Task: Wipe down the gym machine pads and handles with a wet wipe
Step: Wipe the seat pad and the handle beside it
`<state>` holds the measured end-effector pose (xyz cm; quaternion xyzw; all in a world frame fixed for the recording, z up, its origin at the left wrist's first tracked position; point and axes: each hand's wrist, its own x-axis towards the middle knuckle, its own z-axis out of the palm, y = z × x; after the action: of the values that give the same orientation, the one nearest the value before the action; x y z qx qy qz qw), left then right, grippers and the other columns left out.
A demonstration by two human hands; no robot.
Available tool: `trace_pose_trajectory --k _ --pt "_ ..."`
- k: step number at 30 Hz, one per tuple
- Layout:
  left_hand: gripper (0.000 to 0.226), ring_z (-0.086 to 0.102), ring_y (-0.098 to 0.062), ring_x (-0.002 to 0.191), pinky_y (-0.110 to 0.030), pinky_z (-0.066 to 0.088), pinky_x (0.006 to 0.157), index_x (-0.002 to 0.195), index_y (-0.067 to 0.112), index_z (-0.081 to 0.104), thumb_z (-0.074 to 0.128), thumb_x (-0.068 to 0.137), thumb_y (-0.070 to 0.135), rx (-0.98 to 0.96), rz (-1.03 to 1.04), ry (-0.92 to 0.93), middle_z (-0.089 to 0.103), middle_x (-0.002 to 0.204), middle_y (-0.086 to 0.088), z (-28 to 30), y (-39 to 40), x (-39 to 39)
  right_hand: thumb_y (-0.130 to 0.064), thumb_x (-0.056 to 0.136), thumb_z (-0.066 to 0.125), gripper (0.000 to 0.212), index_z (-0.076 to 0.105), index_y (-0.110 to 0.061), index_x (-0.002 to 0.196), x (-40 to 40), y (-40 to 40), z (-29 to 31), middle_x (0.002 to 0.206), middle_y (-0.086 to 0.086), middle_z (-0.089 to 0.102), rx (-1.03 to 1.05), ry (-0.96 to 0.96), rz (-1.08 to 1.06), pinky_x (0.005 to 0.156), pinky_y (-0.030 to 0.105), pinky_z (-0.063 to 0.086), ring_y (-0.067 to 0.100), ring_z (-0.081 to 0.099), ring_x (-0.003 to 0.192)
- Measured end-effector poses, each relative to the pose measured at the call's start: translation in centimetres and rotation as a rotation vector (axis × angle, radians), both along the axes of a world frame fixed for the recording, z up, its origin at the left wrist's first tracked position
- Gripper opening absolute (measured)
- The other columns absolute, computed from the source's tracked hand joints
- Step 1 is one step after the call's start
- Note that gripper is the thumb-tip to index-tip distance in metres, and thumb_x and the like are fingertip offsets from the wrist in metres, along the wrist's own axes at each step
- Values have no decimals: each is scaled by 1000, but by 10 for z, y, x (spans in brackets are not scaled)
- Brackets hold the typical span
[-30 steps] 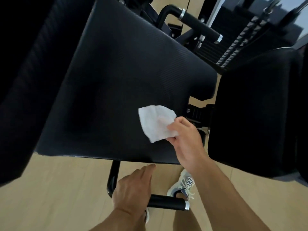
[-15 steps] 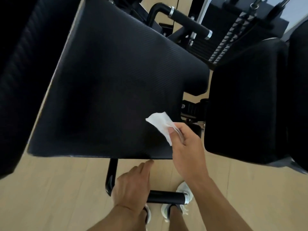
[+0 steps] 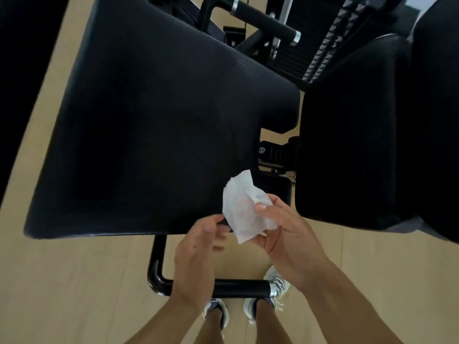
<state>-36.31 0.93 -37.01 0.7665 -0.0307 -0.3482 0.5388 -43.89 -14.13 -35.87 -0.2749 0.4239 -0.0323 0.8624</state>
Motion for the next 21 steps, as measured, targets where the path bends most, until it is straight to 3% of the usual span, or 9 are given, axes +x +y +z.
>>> trace_pose_trajectory --k 3,6,8,11,13,15,18,19,21 --pt "63 69 -15 112 -45 53 102 131 29 63 59 83 69 -110 64 335 73 120 2 22 -32 4 -17 94 61 41 60 -3 132 -5 0 4 126 19 68 2 -71 56 88 45 58 35 67 110" --pt "53 67 -32 117 -52 48 108 125 10 69 69 88 48 -278 69 633 70 123 -18 34 -45 12 -14 88 57 49 61 -6 136 -11 -2 7 132 24 64 52 -137 80 94 45 55 35 64 116" --pt "38 71 -33 109 -56 51 104 116 10 74 77 86 33 -268 69 599 73 115 -19 37 -47 16 -7 77 60 62 59 -6 139 -16 -7 8 136 26 60 101 -184 87 92 40 55 36 62 118" --pt "37 74 -33 100 -53 58 93 111 11 74 82 77 25 -241 62 472 76 107 -17 37 -44 22 -9 73 70 76 51 -11 147 -22 -13 11 145 25 53 132 -303 152 99 42 52 38 56 128" --pt "34 74 -34 99 -52 58 92 110 8 74 79 80 24 -226 34 418 76 106 -18 37 -39 26 -27 83 78 75 48 -14 150 -24 -15 11 149 21 51 114 -342 201 106 44 48 38 53 133" --pt "27 74 -34 101 -52 56 95 110 8 74 78 87 22 -190 25 358 76 106 -17 37 -35 28 -51 90 70 78 42 -15 154 -24 -12 13 153 19 48 71 -322 217 112 48 43 39 48 140" --pt "30 74 -33 101 -54 55 97 113 6 73 75 88 21 -167 56 354 77 106 -16 37 -33 28 -75 83 58 92 45 -15 151 -17 -5 17 147 16 56 64 -216 144 112 49 46 34 53 137" --pt "32 74 -33 101 -55 55 97 113 6 73 78 86 23 -163 58 344 77 107 -15 37 -32 28 -70 85 58 83 50 -15 148 -14 -1 19 140 14 63 4 -151 128 106 45 52 32 60 131" --pt "37 74 -34 102 -57 55 96 112 9 74 84 81 26 -165 71 332 77 108 -14 35 -30 26 -40 87 67 57 59 -17 138 -9 5 19 120 10 74 -160 -11 89 90 35 60 26 72 113"
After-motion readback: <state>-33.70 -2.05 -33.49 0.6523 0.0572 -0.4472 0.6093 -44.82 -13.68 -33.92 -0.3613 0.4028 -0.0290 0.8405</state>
